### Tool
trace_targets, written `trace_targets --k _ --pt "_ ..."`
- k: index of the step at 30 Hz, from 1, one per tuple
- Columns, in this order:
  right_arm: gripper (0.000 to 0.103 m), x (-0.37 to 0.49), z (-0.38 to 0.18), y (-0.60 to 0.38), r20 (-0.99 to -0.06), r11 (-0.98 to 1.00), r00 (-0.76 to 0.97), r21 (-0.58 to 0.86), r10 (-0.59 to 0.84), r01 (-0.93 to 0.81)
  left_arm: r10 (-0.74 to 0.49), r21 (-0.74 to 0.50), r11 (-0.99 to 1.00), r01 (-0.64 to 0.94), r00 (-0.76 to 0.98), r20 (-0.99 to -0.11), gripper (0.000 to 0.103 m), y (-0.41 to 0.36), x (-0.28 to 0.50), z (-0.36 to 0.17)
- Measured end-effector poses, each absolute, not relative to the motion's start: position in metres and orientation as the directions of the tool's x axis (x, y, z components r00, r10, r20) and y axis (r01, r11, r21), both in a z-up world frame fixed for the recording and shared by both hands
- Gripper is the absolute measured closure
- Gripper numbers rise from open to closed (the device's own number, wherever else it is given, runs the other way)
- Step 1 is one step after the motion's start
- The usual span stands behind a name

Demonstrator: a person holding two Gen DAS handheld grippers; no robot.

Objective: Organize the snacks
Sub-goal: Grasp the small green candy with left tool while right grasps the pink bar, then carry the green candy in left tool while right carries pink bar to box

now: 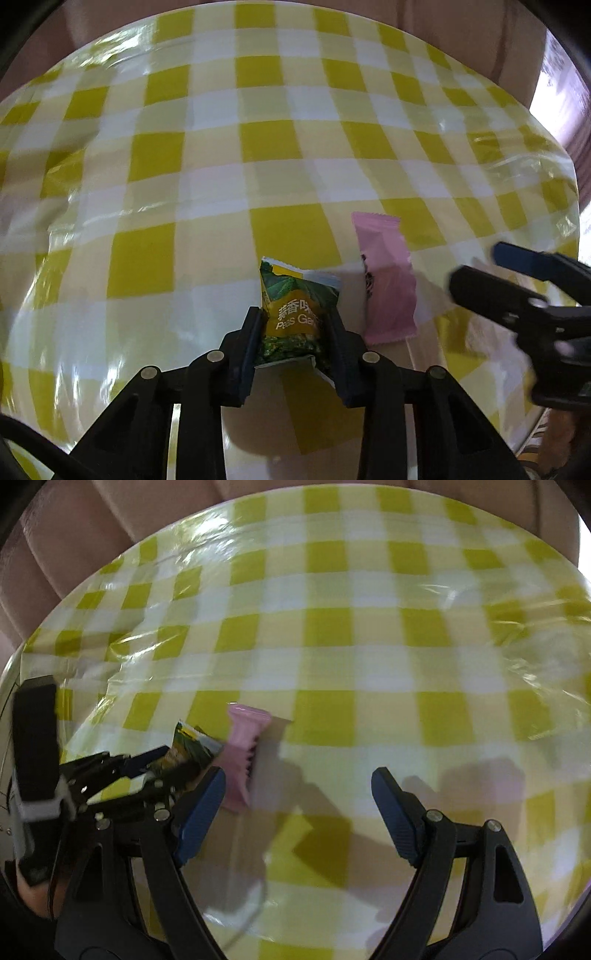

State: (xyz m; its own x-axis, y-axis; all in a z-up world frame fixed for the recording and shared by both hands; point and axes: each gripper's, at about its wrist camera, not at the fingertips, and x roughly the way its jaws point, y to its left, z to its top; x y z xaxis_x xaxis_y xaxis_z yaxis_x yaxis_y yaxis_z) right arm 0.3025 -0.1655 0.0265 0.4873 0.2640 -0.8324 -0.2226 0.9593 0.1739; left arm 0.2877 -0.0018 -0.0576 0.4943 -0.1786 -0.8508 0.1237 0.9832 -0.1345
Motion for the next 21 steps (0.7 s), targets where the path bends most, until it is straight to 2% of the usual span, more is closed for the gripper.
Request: trace_targets --k 9,10,14,16,21 --pt "0.022 0.319 0.004 -0.127 -0.854 0.959 0.466 0.119 0.231 -0.258 -0.166 -0.204 0.979 -0.017 0.514 -0.841 0.072 0.035 0.261 -0.055" --pt "0.029 0.320 0.003 -0.125 -0.856 0.959 0.466 0.109 0.225 -0.262 -0.167 -0.212 0.977 -0.028 0.516 -0.840 0.072 0.036 0.258 -0.055" --pt "0.067 0.321 -0.008 -0.113 -0.863 0.955 0.471 0.042 0.183 -0.294 -0.169 -0.232 0.971 -0.052 0.534 -0.828 0.072 0.039 0.246 -0.051" --pt "0.078 0.318 -0.008 -0.112 -0.862 0.950 0.474 0.026 0.178 -0.310 -0.175 -0.245 0.968 -0.058 0.545 -0.820 0.072 0.038 0.239 -0.047" --pt "0.080 0.302 0.002 -0.131 -0.852 0.955 0.494 0.022 0.172 -0.296 -0.198 -0.268 0.963 -0.041 0.570 -0.798 0.072 0.026 0.225 -0.033"
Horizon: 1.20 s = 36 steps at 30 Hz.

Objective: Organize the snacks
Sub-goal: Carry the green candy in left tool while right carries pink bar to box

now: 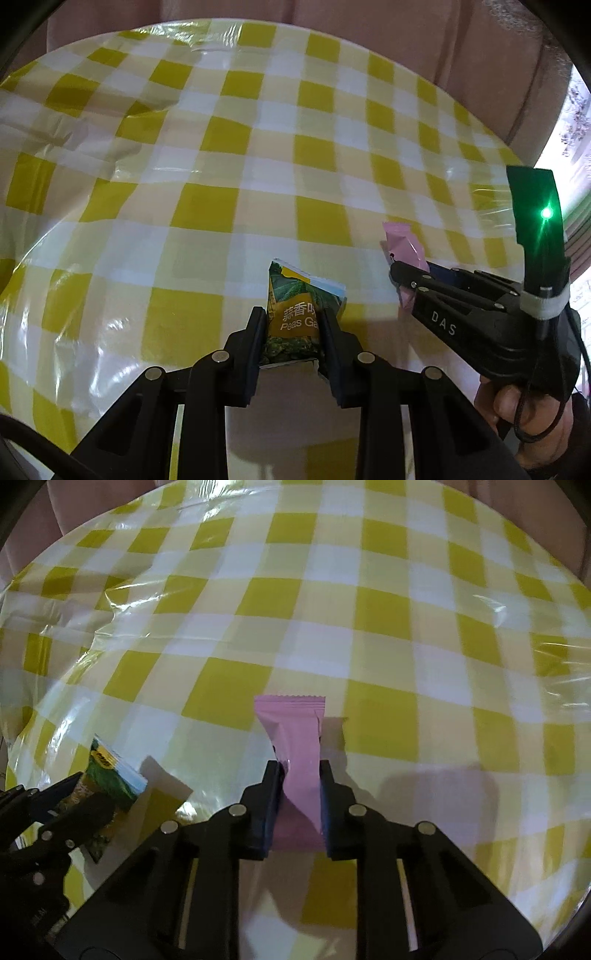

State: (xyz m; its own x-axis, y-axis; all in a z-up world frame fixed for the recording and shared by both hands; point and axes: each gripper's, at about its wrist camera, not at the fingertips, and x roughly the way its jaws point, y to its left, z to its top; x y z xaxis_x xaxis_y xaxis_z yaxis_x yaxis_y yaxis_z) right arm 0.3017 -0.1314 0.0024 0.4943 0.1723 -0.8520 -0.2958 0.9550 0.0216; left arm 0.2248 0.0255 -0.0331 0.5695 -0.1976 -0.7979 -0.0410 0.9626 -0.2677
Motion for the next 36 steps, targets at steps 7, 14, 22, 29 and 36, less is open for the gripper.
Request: trace_targets --k 7,14,22,29,36 --pt "0.080 0.258 0.030 -0.200 -0.826 0.980 0.549 0.017 0.126 -0.200 -0.284 -0.321 0.946 0.045 0.592 -0.754 0.072 -0.019 0.195 -0.010" --pt "0.080 0.205 0.052 -0.278 -0.806 0.996 0.589 0.012 0.065 -0.094 -0.385 -0.352 0.920 0.174 0.576 -0.721 0.072 -0.087 0.163 0.010" --pt "0.080 0.123 0.064 -0.378 -0.797 0.999 0.603 0.003 -0.030 0.054 -0.543 -0.419 0.839 0.347 0.500 -0.674 0.072 -0.179 0.112 0.025" --pt "0.080 0.050 0.060 -0.455 -0.807 0.978 0.571 -0.041 -0.152 0.203 -0.660 -0.480 0.738 0.473 0.362 -0.658 0.072 -0.255 0.065 0.025" --pt "0.080 -0.004 0.049 -0.511 -0.825 0.944 0.510 -0.081 -0.244 0.320 -0.708 -0.520 0.663 0.538 0.227 -0.668 0.072 -0.319 0.031 0.017"
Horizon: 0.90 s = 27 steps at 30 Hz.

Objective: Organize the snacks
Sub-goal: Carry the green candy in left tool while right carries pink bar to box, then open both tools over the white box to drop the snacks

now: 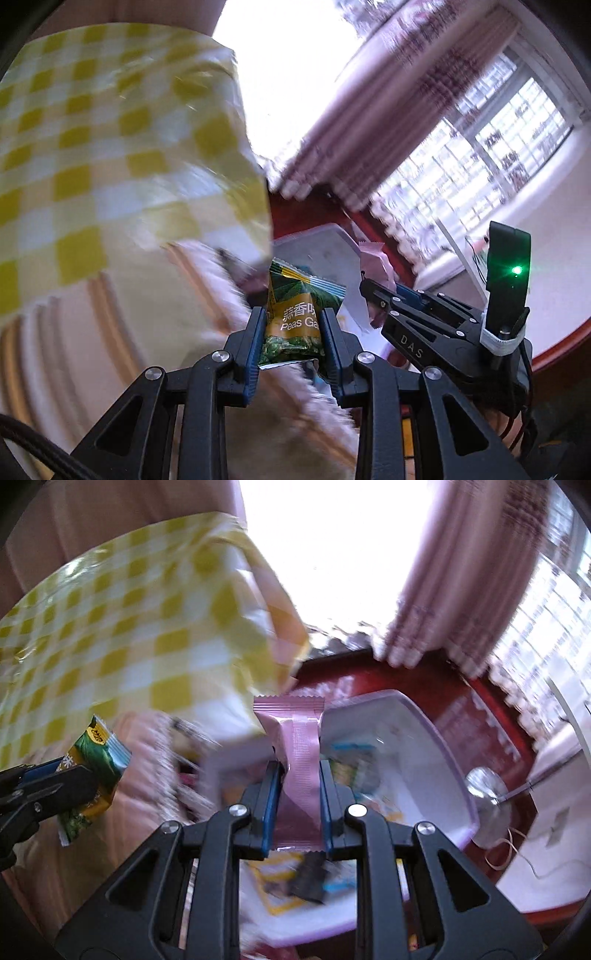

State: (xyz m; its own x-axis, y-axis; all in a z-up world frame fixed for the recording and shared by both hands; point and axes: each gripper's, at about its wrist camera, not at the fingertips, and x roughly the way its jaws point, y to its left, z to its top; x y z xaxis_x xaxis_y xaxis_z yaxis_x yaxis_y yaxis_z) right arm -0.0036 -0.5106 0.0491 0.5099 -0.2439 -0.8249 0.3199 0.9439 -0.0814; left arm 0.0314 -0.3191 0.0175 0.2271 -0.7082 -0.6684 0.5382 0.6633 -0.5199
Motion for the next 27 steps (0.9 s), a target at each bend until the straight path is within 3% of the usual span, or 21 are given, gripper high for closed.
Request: trace_targets --k 4,6,10,12,15,27 --pt "0.079 -0.022 0.047 -0.531 -0.832 0.926 0.485 -0.085 -0.268 0.367 -0.705 -0.532 0.649 0.544 0.168 -0.689 0.069 -0.343 0.020 0.009" --pt "0.079 -0.029 0.046 -0.537 -0.836 0.920 0.475 -0.085 -0.275 0.383 -0.693 -0.539 0.662 0.521 0.151 -0.705 0.046 -0.350 0.017 0.003" --pt "0.077 -0.039 0.045 -0.545 -0.839 0.910 0.464 -0.086 -0.285 0.405 -0.664 -0.501 0.689 0.524 0.179 -0.725 0.034 -0.357 0.010 0.001" --pt "0.069 -0.044 0.046 -0.546 -0.840 0.905 0.459 -0.085 -0.291 0.417 -0.657 -0.487 0.691 0.534 0.184 -0.731 0.025 -0.360 0.004 0.002" --pt "0.058 -0.057 0.045 -0.550 -0.836 0.898 0.459 -0.085 -0.299 0.431 -0.611 -0.425 0.711 0.561 0.192 -0.768 0.019 -0.369 -0.001 0.001" --pt "0.057 -0.075 0.037 -0.568 -0.850 0.884 0.440 -0.060 -0.288 0.463 -0.559 -0.369 0.721 0.587 0.178 -0.810 0.010 -0.378 -0.003 -0.005"
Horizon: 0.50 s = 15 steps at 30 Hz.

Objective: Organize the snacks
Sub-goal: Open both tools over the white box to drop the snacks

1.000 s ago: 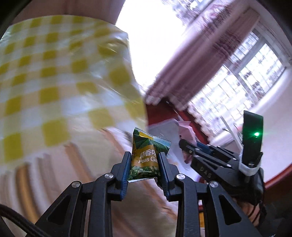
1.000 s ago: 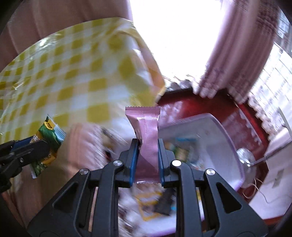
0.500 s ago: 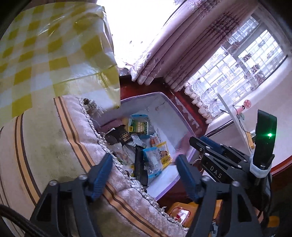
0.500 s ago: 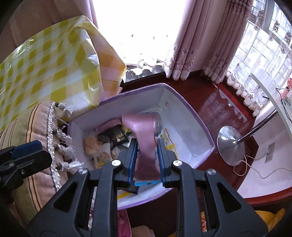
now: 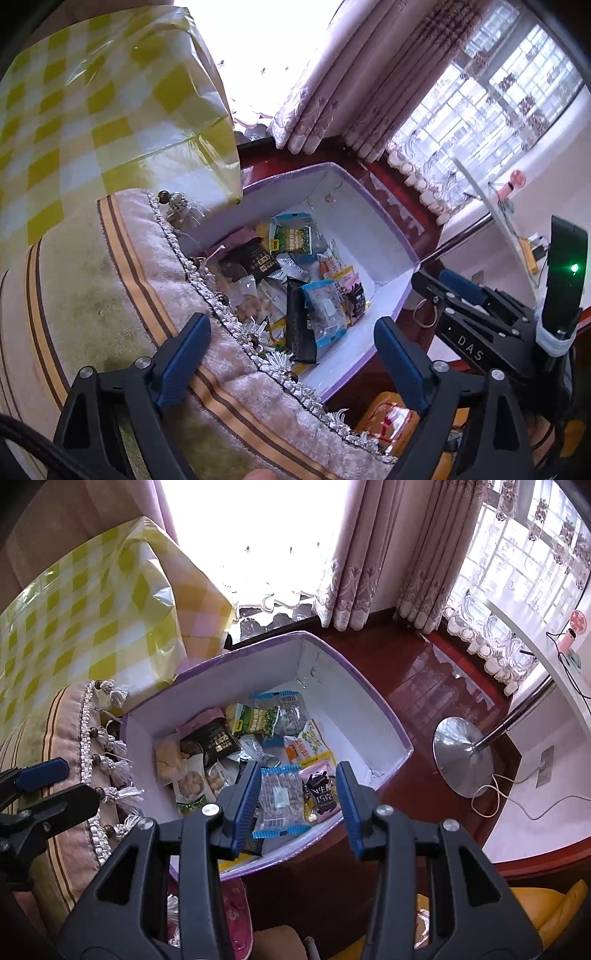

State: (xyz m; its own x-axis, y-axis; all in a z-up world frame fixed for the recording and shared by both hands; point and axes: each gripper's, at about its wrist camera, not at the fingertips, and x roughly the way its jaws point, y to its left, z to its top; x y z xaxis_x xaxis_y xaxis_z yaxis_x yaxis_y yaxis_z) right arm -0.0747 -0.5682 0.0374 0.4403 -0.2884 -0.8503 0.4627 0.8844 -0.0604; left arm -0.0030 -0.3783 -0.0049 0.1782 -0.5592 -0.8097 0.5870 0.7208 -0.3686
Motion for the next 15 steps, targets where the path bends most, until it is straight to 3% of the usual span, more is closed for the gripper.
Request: trace_targets --k 15 --pt "0.057 -0.0767 0.0338 -0.5703 -0.858 0.884 0.433 -0.051 -0.276 0.464 -0.556 -0.345 0.698 0.627 0.172 -0.813 0.003 -0.3852 -0.0071 -0.0043"
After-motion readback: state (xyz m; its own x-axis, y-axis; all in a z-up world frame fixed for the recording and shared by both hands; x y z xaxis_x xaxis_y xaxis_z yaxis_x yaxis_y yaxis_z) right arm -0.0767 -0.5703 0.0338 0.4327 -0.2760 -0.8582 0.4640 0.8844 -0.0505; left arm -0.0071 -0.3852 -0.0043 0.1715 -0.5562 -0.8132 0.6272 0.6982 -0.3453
